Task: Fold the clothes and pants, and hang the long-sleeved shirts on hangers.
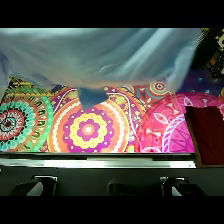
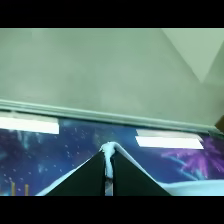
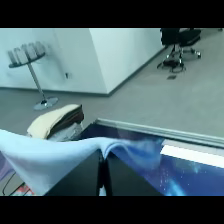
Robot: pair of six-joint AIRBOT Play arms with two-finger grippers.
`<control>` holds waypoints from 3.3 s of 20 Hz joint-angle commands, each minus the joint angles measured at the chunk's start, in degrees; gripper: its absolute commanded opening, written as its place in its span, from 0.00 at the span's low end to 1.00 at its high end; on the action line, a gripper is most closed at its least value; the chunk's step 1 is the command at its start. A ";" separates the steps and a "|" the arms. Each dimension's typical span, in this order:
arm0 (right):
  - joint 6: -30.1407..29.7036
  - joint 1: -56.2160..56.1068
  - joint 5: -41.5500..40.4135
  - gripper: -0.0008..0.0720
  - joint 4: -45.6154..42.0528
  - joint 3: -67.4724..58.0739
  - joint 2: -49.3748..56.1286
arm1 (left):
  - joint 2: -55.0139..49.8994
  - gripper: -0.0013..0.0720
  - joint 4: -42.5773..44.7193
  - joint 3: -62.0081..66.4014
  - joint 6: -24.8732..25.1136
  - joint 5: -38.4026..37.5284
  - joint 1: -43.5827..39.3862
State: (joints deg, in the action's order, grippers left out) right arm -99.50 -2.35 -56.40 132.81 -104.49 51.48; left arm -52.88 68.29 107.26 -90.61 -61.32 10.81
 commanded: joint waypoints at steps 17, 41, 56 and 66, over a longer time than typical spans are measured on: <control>14.45 -3.63 -15.50 0.07 -19.37 0.11 43.06 | -48.43 0.04 3.78 3.82 3.30 14.78 -11.78; -4.09 18.25 -26.18 0.60 -11.80 20.70 30.71 | -30.23 0.99 -11.45 -17.75 7.82 -18.82 13.88; -15.67 21.03 -17.18 0.75 -3.67 68.61 21.31 | 4.35 0.99 -12.46 -72.28 8.35 -10.60 21.35; -19.28 21.03 -9.25 0.74 4.13 76.43 21.51 | 4.13 0.99 -12.90 -72.28 8.37 -10.64 21.35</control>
State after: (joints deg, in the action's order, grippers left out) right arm -117.49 18.65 -70.11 135.09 -30.02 72.82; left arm -48.73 55.42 35.07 -82.26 -71.92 32.12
